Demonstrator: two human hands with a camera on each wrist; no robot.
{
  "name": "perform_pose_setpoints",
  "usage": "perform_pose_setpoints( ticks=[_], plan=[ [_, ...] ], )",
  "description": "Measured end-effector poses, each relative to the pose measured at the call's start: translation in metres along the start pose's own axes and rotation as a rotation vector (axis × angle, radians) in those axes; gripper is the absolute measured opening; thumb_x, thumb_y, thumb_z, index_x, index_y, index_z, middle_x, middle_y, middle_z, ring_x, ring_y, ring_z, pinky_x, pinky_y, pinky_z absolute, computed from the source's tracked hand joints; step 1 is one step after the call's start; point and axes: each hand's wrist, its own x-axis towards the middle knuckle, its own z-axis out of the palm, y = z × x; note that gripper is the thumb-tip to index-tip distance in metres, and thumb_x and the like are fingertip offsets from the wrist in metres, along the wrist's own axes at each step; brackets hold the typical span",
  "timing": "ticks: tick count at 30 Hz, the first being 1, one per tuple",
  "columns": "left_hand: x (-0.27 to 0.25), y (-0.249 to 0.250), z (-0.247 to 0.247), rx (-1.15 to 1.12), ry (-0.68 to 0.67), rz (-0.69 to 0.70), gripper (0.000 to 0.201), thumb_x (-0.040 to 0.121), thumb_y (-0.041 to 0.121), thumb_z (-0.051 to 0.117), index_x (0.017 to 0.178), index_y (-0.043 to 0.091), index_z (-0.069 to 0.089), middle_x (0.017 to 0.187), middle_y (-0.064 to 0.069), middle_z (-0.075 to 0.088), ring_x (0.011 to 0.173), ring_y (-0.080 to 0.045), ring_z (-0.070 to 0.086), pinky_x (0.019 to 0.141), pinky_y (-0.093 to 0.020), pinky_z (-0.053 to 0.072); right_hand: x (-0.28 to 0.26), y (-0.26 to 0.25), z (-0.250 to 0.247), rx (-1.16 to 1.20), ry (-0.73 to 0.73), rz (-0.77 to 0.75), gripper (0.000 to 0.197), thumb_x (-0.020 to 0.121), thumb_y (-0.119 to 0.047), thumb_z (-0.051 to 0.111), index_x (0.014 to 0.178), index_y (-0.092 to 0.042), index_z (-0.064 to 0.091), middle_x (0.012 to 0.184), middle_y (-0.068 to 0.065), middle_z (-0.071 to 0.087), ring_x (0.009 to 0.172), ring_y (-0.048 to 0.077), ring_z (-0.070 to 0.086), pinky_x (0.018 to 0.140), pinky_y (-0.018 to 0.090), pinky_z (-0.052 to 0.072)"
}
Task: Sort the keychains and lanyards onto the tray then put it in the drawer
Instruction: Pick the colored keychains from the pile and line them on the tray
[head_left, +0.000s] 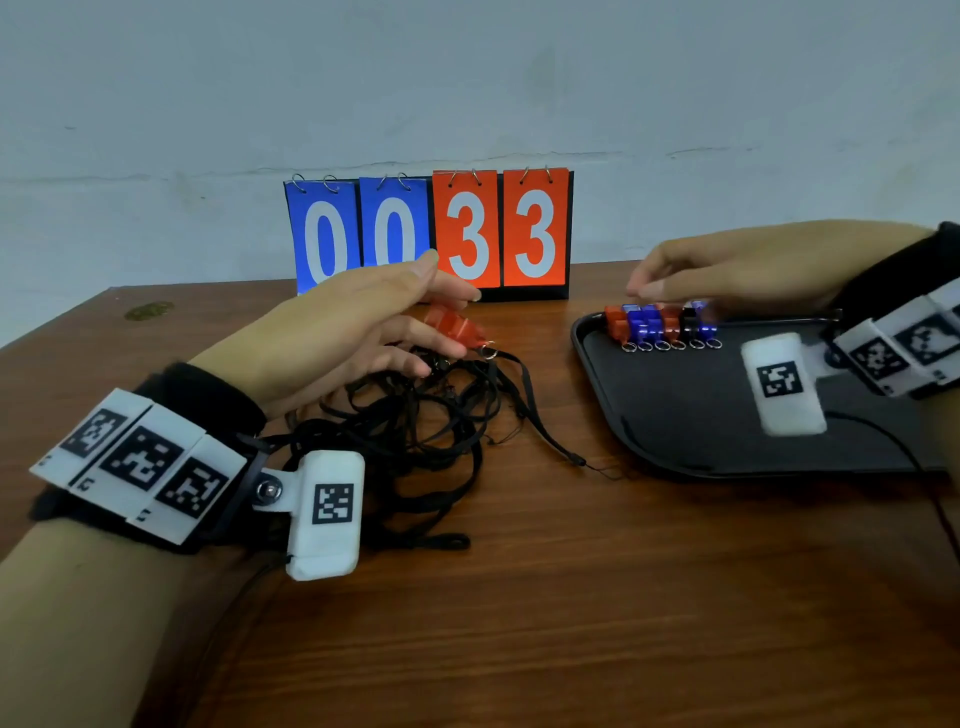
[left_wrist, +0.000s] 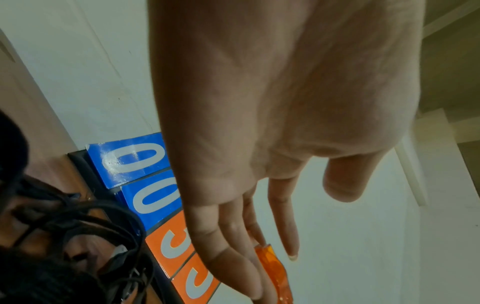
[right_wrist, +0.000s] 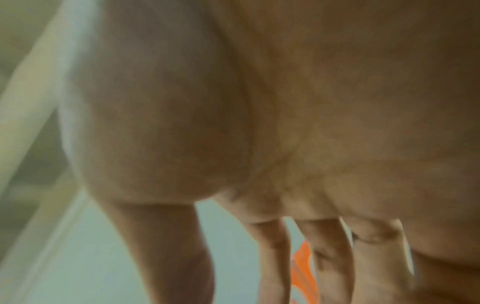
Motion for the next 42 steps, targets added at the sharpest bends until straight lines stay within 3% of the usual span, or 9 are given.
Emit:
perform_pose_setpoints(
  ticks=[4,9,13,18,25,30,33,37,42],
  plan=[
    [-0.002,0.001,0.003,-0.115,-0.095,0.058,0.052,0.099,0.050,0.044,0.129,0.014,0.068,0.134,-0.005,0.067,0.112,-0.029,0.070,0.083,-0.033,0.059,-0.010,-0.021,0.008,0.365,-0.297,-0.177,0.069,0.072,-0.055,0.080,0.124,-0.015,0.059,0.131,0.007,0.067,0.108,0.016,0.063,0.073,0.024,0.050],
    [-0.001,0.001,0.008,-0.205,-0.201,0.074,0.057,0.092,0.050,0.060,0.136,0.014,0.063,0.139,-0.014,0.061,0.116,-0.035,0.067,0.084,-0.035,0.058,-0.004,-0.029,0.024,0.460,-0.517,-0.274,0.056,0.084,-0.044,0.074,0.133,-0.022,0.056,0.142,0.014,0.057,0.122,0.025,0.057,0.079,0.025,0.052],
    [-0.001,-0.003,0.010,-0.266,-0.261,0.088,0.070,0.087,0.052,0.067,0.143,0.011,0.055,0.142,-0.017,0.056,0.120,-0.036,0.065,0.084,-0.035,0.057,-0.006,-0.037,0.032,0.486,-0.590,-0.309,0.063,0.080,-0.047,0.078,0.135,-0.027,0.057,0.141,0.014,0.057,0.122,0.028,0.057,0.082,0.031,0.052],
    [-0.001,-0.003,0.012,-0.298,-0.275,0.099,0.065,0.092,0.043,0.052,0.146,0.008,0.050,0.144,-0.016,0.057,0.126,-0.037,0.062,0.087,-0.035,0.056,-0.005,-0.041,0.041,0.469,-0.616,-0.337,0.068,0.085,-0.043,0.073,0.144,-0.020,0.050,0.144,0.018,0.050,0.124,0.029,0.056,0.084,0.033,0.052],
    [0.000,-0.005,0.010,-0.322,-0.304,0.124,0.078,0.085,0.051,0.072,0.147,0.010,0.049,0.149,-0.020,0.050,0.130,-0.034,0.059,0.092,-0.037,0.056,-0.005,-0.045,0.046,0.530,-0.541,-0.324,0.048,0.097,-0.022,0.051,0.145,-0.018,0.049,0.146,0.016,0.050,0.121,0.027,0.057,0.083,0.031,0.050],
    [0.000,-0.006,0.011,-0.297,-0.288,0.108,0.082,0.083,0.052,0.074,0.149,0.012,0.048,0.149,-0.011,0.055,0.132,-0.033,0.059,0.096,-0.039,0.056,-0.003,-0.044,0.049,0.553,-0.488,-0.300,0.043,0.100,-0.021,0.051,0.143,-0.019,0.052,0.133,0.003,0.063,0.116,0.024,0.060,0.079,0.026,0.052],
    [0.000,-0.005,0.011,-0.299,-0.274,0.092,0.072,0.088,0.049,0.069,0.148,0.013,0.049,0.148,-0.010,0.056,0.130,-0.034,0.060,0.095,-0.040,0.056,-0.001,-0.044,0.048,0.568,-0.483,-0.290,0.044,0.095,-0.025,0.054,0.139,-0.020,0.058,0.132,0.016,0.056,0.115,0.023,0.060,0.080,0.026,0.052],
    [0.003,-0.003,0.013,-0.286,-0.119,0.018,0.050,0.103,0.045,0.048,0.139,0.012,0.058,0.134,-0.008,0.068,0.117,-0.032,0.069,0.086,-0.036,0.061,-0.001,-0.042,0.045,0.569,-0.473,-0.309,0.044,0.093,-0.029,0.057,0.135,-0.016,0.063,0.131,0.022,0.053,0.111,0.021,0.060,0.079,0.026,0.053],
    [0.010,-0.008,0.006,-0.074,0.178,-0.029,0.031,0.105,0.033,0.051,0.116,0.015,0.073,0.125,-0.004,0.072,0.113,-0.025,0.071,0.085,-0.033,0.057,0.001,-0.038,0.040,0.529,-0.434,-0.320,0.044,0.092,-0.030,0.059,0.133,-0.014,0.065,0.123,0.017,0.053,0.108,0.020,0.060,0.080,0.026,0.053]
  ],
)
